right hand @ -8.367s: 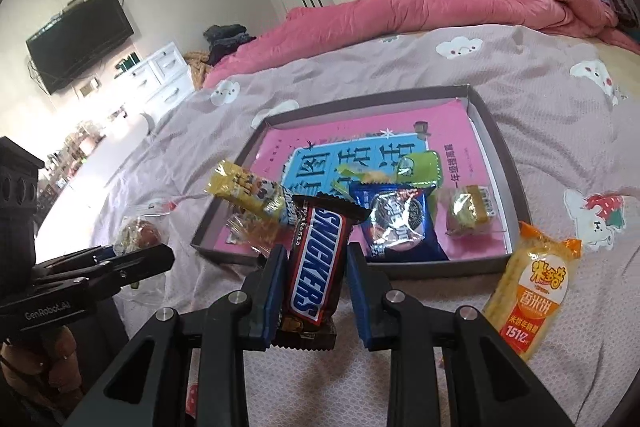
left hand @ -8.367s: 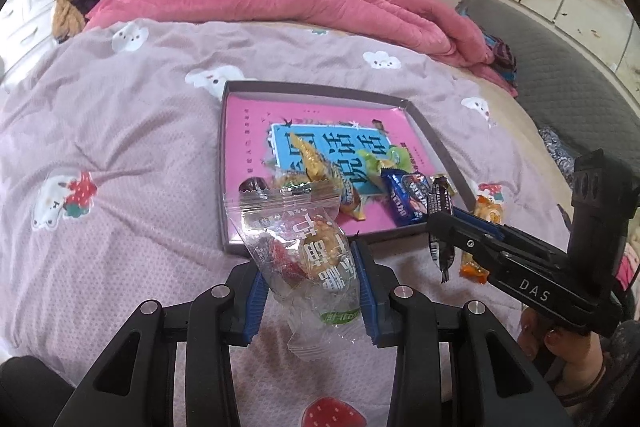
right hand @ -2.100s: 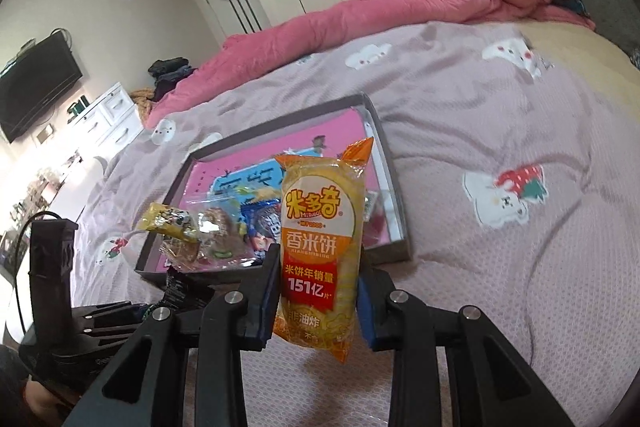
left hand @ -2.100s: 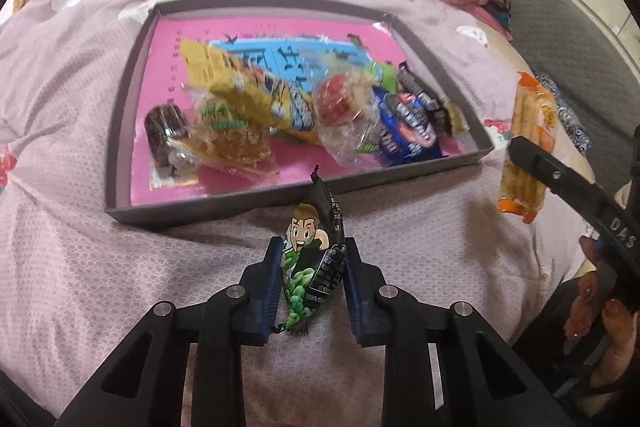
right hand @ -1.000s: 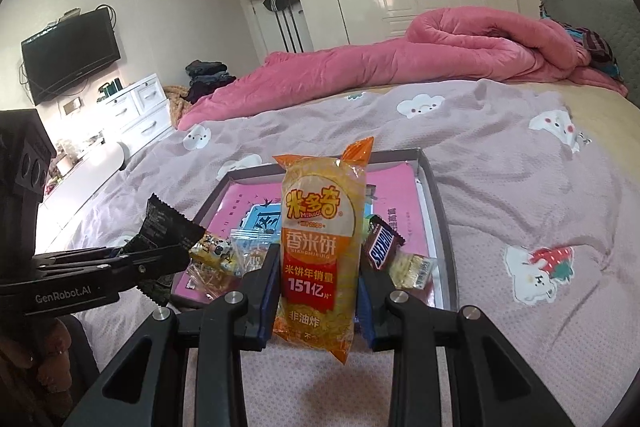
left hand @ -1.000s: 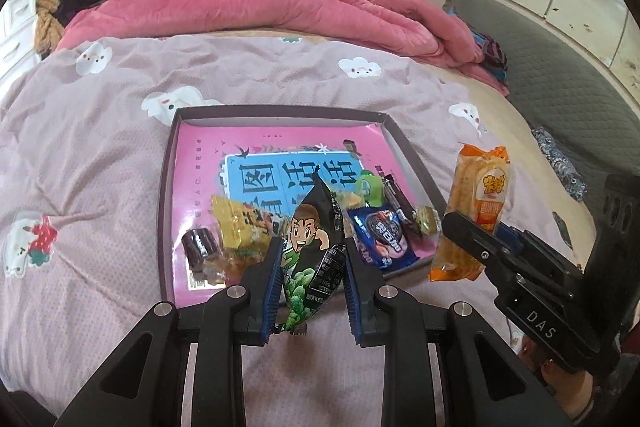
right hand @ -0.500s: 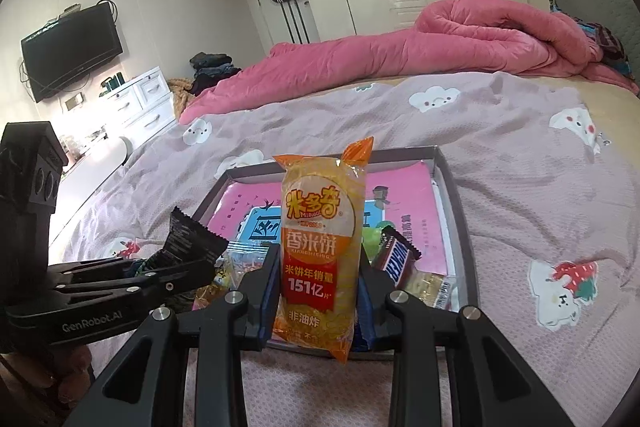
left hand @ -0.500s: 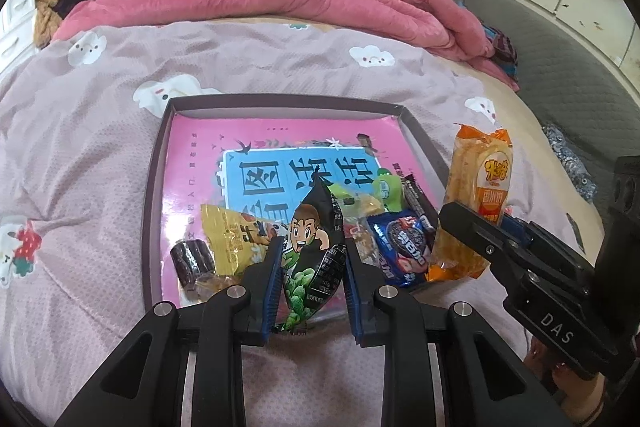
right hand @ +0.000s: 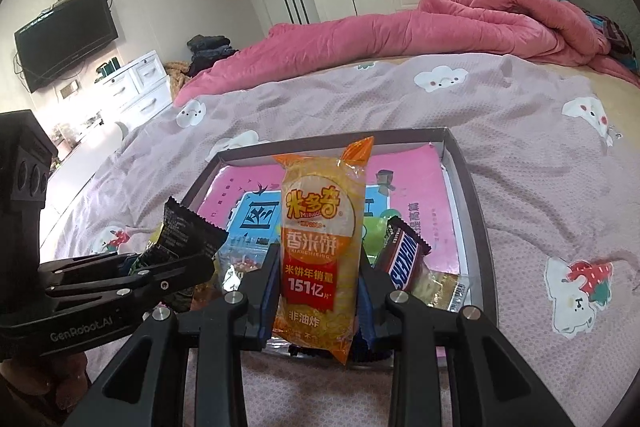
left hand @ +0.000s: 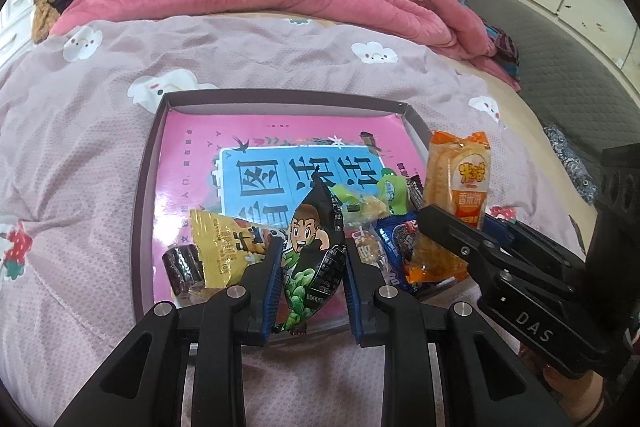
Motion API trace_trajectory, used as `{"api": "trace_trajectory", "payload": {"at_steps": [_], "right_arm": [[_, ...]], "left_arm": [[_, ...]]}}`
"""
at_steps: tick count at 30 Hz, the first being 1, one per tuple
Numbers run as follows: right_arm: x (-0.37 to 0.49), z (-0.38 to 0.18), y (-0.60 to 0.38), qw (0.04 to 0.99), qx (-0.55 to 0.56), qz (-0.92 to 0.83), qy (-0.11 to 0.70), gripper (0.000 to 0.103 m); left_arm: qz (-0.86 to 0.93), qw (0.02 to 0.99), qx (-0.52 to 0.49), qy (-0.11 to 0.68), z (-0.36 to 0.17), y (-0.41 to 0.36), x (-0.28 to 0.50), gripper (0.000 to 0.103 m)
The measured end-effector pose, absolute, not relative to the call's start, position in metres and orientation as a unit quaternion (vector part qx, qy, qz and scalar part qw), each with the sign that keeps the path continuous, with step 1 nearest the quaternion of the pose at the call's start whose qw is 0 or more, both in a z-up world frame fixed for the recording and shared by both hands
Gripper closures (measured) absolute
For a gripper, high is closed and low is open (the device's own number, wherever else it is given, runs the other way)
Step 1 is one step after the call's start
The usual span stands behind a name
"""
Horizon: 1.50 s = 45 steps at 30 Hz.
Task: Organize snacks
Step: 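Carry both bags over the tray, lower them among the snacks, open both grippers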
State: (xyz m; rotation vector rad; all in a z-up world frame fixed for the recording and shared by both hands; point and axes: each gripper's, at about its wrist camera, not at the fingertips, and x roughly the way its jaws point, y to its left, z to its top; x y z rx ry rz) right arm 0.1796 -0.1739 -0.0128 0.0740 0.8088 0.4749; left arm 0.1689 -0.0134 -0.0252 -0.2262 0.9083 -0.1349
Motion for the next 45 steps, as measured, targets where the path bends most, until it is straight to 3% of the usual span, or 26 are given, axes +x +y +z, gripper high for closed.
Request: {"api": "trace_trajectory", "payload": {"at_steps": [45], "right_arm": [[0.190,-0.022,-0.170,0.882,0.050,0.238,0.404,0.067]], "left_arm": [[-0.066,0.891,-0.113,0.436,-0.030,-0.014,0.175,0.075]]}}
